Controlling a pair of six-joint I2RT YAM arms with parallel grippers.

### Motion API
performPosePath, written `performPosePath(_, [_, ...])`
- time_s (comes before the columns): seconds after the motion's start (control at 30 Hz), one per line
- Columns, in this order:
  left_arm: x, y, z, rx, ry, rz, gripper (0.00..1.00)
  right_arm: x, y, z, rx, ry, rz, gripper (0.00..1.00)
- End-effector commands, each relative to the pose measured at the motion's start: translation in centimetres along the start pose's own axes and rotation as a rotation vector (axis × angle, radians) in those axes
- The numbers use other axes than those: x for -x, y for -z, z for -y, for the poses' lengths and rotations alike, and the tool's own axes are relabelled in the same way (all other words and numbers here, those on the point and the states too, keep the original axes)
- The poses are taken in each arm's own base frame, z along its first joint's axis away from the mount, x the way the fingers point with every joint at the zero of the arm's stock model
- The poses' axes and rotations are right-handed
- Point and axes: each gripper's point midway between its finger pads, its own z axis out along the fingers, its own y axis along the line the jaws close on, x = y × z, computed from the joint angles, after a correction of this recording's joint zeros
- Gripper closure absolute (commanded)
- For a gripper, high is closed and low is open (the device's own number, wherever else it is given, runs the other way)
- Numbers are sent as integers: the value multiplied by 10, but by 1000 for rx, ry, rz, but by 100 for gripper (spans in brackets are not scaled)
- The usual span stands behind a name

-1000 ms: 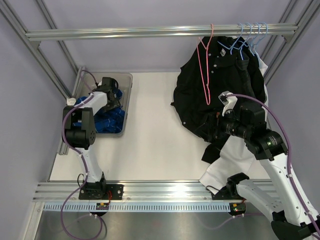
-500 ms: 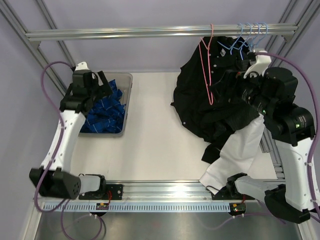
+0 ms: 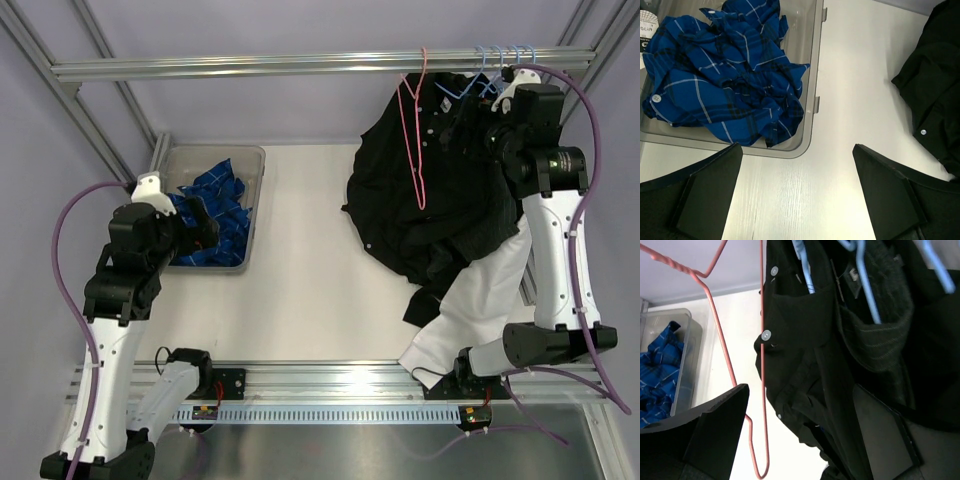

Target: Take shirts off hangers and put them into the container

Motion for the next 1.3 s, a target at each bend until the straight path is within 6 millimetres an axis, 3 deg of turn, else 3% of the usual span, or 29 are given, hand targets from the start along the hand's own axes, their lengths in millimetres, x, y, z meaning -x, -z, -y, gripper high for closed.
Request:
performPosePath(0.0, [-15, 4, 5, -49, -33, -36, 1, 11, -10, -8, 71, 15, 44, 7])
performPosePath(0.17, [-22, 6, 5, -53, -37, -48, 1, -7, -35, 4, 58, 21, -8, 12])
performPosePath(0.33, [-26, 5, 5, -58, -36, -55, 1, -12, -50, -2, 122, 81, -31, 26])
performPosePath(0.43, [-29, 3, 6, -66, -30, -67, 1, -13, -55, -4, 149, 113, -34, 40])
performPosePath(0.47, [-29, 3, 7, -72, -28, -66, 1, -12, -56, -6, 157, 121, -31, 50])
performPosePath(0.57, [-28, 3, 8, -71, -26, -64, 1, -7, -56, -9, 175, 142, -19, 66])
performPosePath(0.6, [-27, 3, 8, -73, -28, -63, 1, -4, -54, -9, 175, 151, -9, 77])
performPosePath(0.73, [-27, 1, 10, -79, -23, -72, 1, 20, -35, -16, 183, 182, 53, 98])
performPosePath(0.9, [-23, -1, 12, -86, -20, -67, 1, 55, 8, -30, 204, 209, 175, 100])
performPosePath(1.0, [-23, -2, 13, -86, -20, -72, 1, 62, 26, -35, 216, 215, 216, 100])
performPosePath(1.17, [-21, -5, 16, -97, -13, -76, 1, 43, 42, -37, 239, 172, 199, 100])
performPosePath(1.2, [-21, -6, 18, -103, -10, -83, 1, 21, 31, -31, 231, 153, 144, 100])
performPosePath(1.27, [-18, -7, 21, -115, -9, -81, 1, 5, 38, -28, 229, 133, 136, 100])
